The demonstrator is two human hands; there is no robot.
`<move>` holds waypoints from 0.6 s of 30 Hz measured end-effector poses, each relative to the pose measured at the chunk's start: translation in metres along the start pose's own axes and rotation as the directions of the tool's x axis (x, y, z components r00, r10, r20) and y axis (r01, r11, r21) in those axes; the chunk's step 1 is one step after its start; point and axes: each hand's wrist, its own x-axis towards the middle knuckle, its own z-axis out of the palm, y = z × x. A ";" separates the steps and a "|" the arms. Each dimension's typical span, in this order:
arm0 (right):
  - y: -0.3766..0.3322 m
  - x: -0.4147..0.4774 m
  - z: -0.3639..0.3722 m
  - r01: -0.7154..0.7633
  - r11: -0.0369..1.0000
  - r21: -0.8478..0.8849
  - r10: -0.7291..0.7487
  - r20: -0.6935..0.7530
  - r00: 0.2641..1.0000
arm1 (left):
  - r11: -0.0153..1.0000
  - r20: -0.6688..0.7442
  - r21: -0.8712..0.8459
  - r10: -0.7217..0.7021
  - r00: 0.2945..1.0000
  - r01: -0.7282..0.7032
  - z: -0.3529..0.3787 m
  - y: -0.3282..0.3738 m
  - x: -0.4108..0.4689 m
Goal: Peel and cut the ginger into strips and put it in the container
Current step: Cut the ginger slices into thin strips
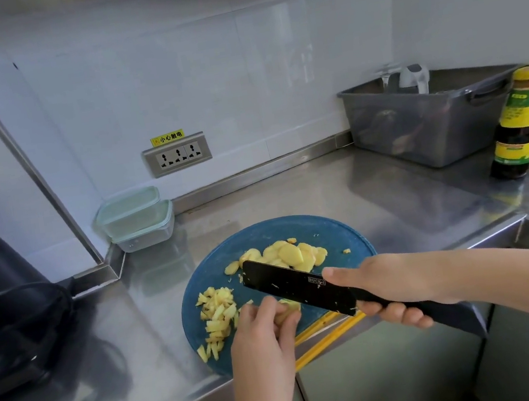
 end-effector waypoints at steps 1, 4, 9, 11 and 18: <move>0.000 0.000 0.000 -0.004 1.000 0.003 0.004 0.000 1.000 | 1.000 0.004 -0.002 -0.007 1.000 0.007 0.000 0.000 -0.001; -0.003 -0.002 -0.001 -0.010 1.000 -0.006 0.010 -0.012 1.000 | 1.000 0.009 -0.003 -0.017 1.000 0.017 0.000 -0.001 -0.002; -0.008 -0.005 -0.002 -0.009 1.000 -0.019 0.009 -0.030 1.000 | 1.000 0.011 0.005 -0.029 1.000 0.029 0.001 -0.001 -0.001; -0.007 -0.005 0.001 -0.008 0.999 -0.034 0.007 -0.027 1.000 | 0.999 0.016 -0.003 -0.035 0.999 0.035 0.001 0.000 -0.001; -0.008 -0.005 0.004 -0.035 0.996 -0.081 0.031 -0.041 0.999 | 0.999 0.039 0.030 -0.013 0.999 0.011 0.000 0.003 0.000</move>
